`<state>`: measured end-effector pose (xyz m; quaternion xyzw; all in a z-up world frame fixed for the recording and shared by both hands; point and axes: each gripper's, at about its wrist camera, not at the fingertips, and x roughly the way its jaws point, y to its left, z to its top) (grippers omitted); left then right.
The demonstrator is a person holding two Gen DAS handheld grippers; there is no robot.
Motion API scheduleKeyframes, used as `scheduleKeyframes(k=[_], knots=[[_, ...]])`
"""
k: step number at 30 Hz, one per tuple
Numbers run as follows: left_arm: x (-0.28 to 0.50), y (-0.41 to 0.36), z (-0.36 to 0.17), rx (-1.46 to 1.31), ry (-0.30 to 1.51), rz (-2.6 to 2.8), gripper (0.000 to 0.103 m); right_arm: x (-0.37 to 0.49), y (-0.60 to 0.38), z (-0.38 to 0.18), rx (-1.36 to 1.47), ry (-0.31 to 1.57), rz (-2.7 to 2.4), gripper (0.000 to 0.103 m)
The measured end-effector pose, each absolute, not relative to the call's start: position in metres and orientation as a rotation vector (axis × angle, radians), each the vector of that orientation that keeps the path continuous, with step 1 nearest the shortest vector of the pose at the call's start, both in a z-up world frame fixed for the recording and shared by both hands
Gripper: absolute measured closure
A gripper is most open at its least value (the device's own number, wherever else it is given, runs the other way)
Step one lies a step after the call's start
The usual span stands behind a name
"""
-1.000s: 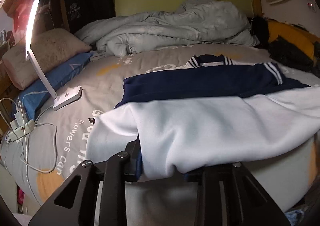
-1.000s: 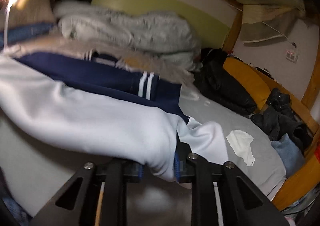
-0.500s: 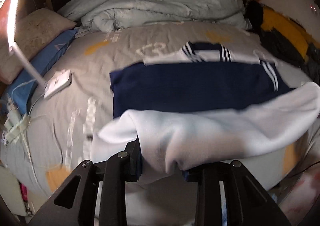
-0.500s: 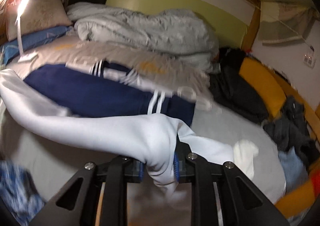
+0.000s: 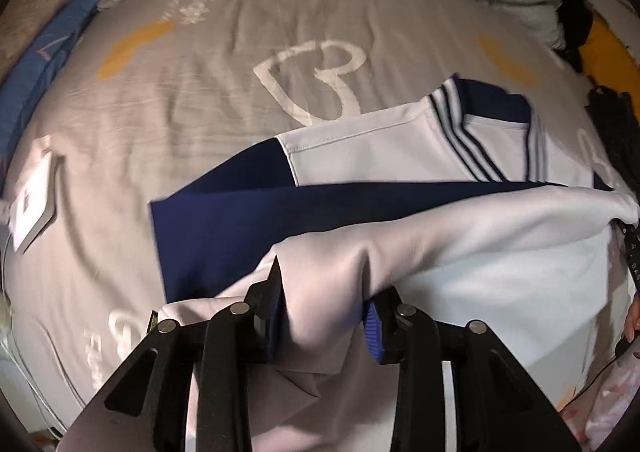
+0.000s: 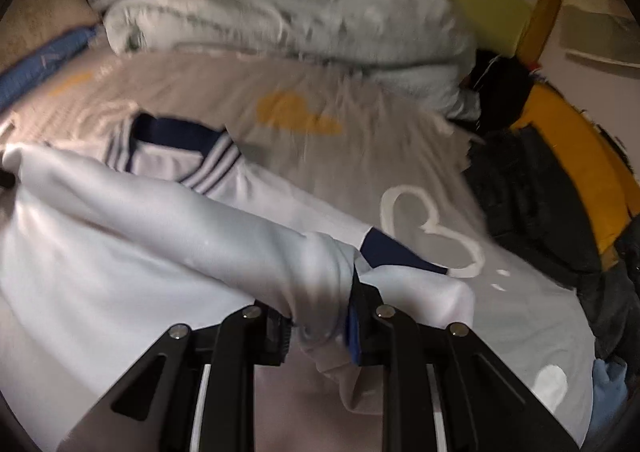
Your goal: Fold large clothes
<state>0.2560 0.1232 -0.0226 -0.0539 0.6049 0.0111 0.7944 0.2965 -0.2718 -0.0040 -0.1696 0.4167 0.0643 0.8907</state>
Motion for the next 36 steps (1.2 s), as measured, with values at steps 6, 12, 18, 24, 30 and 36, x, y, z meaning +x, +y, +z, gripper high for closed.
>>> scheduleKeyframes(k=[6,12,18,24,30,36], knots=[[0.284,0.129,-0.026,-0.109,1.24,0.03,0.053,0.313,-0.272,-0.017,-0.35,0.848,0.124,0.076],[0.242,0.139,0.017,-0.125,0.974,0.058,0.02,0.3,-0.293,0.009,-0.219,0.725,0.105,0.011],[0.161,0.148,0.077,-0.095,0.676,0.059,0.0,0.266,-0.321,0.056,-0.07,0.628,0.097,0.0],[0.133,0.165,0.065,-0.096,0.708,0.115,0.0,0.237,-0.344,0.07,0.018,0.628,0.102,0.0],[0.154,0.205,0.009,-0.281,0.789,0.103,0.03,0.239,-0.357,0.046,0.049,0.736,0.092,0.0],[0.182,0.227,-0.026,-0.43,0.868,0.016,0.1,0.269,-0.376,0.012,0.116,0.913,0.159,0.001]])
